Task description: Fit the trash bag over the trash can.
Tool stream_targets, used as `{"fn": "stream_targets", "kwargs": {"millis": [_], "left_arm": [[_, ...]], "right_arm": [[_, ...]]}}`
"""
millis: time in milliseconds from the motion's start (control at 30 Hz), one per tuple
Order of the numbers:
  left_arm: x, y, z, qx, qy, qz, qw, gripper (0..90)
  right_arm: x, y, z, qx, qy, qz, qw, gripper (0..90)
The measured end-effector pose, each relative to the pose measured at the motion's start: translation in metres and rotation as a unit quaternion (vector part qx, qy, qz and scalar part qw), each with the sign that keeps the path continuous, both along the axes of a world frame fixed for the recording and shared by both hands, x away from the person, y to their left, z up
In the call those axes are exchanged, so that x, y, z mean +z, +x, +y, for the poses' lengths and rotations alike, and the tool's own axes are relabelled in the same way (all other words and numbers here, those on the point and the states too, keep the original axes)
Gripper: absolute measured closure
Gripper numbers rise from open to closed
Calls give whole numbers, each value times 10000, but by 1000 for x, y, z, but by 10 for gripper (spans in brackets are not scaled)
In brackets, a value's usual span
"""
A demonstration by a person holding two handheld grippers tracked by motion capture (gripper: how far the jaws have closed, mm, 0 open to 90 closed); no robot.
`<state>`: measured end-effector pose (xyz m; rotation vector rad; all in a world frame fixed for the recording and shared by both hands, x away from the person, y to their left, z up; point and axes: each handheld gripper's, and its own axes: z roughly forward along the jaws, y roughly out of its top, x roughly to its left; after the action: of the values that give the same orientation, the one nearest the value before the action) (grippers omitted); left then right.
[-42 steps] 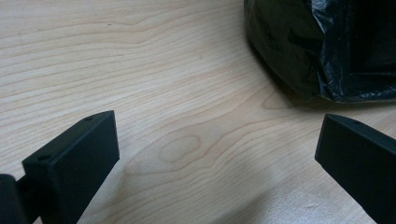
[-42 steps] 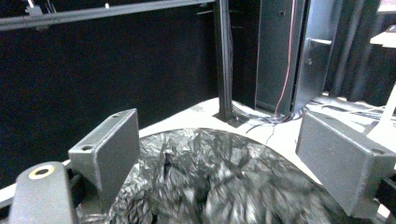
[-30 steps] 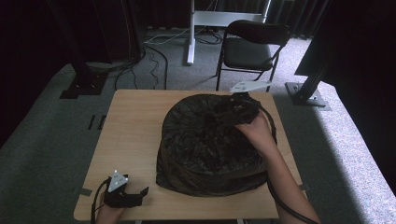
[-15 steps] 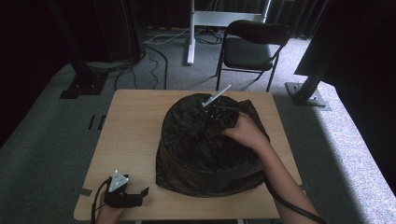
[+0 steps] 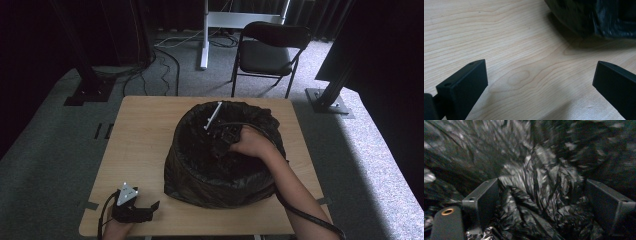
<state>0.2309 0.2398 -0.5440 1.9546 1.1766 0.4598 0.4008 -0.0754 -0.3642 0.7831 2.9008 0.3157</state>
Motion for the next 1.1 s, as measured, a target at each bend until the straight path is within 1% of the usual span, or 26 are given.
{"fn": "stream_targets", "kwargs": {"millis": [33, 100, 133, 167, 200, 233, 267, 333, 367, 400, 467, 533, 567, 600, 633, 700, 733, 767, 833, 900, 933, 967, 1000, 1033, 1067, 1100], "left_arm": [[0, 0, 0, -2, -7, -2, 10000, 0], [0, 0, 0, 1, -4, 1, 10000, 0], [0, 0, 0, -5, -12, 6, 10000, 0], [0, 0, 0, -10, -10, 9, 10000, 0], [0, 0, 0, 1, 4, 9, 10000, 0], [0, 0, 0, -12, -11, 11, 10000, 0], [0, 0, 0, -10, -4, 13, 10000, 0], [0, 0, 0, -4, 6, 20, 10000, 0], [0, 0, 0, -4, 6, 20, 10000, 0], [-1, 0, 0, 3, 5, 17, 10000, 0], [-1, 0, 0, 8, 10, 28, 10000, 0], [-1, 0, 0, 15, -8, 39, 10000, 0], [-1, 0, 0, 34, -17, 41, 10000, 0], [-1, 0, 0, 31, -20, 44, 10000, 0], [-1, 0, 0, 22, -21, 50, 10000, 0], [-1, 0, 0, 28, -18, 49, 10000, 0], [-1, 0, 0, 30, -19, 51, 10000, 0], [-1, 0, 0, 38, -20, 53, 10000, 0], [-1, 1, 0, 36, -18, 54, 10000, 0], [-1, 1, 0, 28, -21, 60, 10000, 0], [-1, 1, 1, 38, -18, 66, 10000, 0], [-1, 1, 1, 38, -18, 66, 10000, 0], [-1, 1, 1, 27, -24, 71, 10000, 0], [-1, 1, 1, 33, -22, 76, 10000, 0], [-1, 1, 1, 32, -21, 79, 10000, 0], [-1, 1, 1, 24, -22, 78, 10000, 0]], "right_arm": [[0, 0, 0, 0, 0, 0, 10000, 141], [-9, 0, 2, 65, -178, 221, 9996, 141], [-13, 0, 2, 113, -244, 256, 9993, 141], [-16, 0, 3, 83, -321, 352, 9988, 141], [-18, -1, 4, 138, -370, 439, 9983, 141], [-20, -2, 4, 192, -423, 483, 9978, 141], [-19, -2, 5, 180, -454, 496, 9976, 141], [-12, 0, 4, 96, -262, 354, 9990, 141], [-12, 0, 4, 96, -262, 354, 9990, 141], [-7, 0, 2, 8, -106, 315, 9994, 141], [5, 0, -2, -81, 236, 198, 9995, 141], [19, -1, -6, -166, 559, 89, 9983, 141], [33, -4, -12, -167, 882, -28, 9960, 141], [33, -4, -12, -167, 882, -28, 9960, 141], [39, -5, -16, -167, 1045, -69, 9944, 141], [52, -9, -23, -170, 1386, -164, 9901, 141], [64, -11, -31, -231, 1731, -282, 9842, 141], [64, -11, -31, -231, 1731, -282, 9842, 141], [75, -11, -41, -345, 2064, -396, 9771, 141], [84, -12, -50, -490, 2327, -539, 9698, 141], [91, -11, -61, -545, 2661, -512, 9610, 141], [95, -11, -66, -541, 2830, -502, 9563, 141], [95, -11, -66, -541, 2830, -502, 9563, 141], [98, -11, -71, -570, 2942, -530, 9526, 141], [102, -12, -76, -610, 3035, -626, 9488, 141], [105, -12, -82, -690, 3095, -797, 9450, 141]]}}
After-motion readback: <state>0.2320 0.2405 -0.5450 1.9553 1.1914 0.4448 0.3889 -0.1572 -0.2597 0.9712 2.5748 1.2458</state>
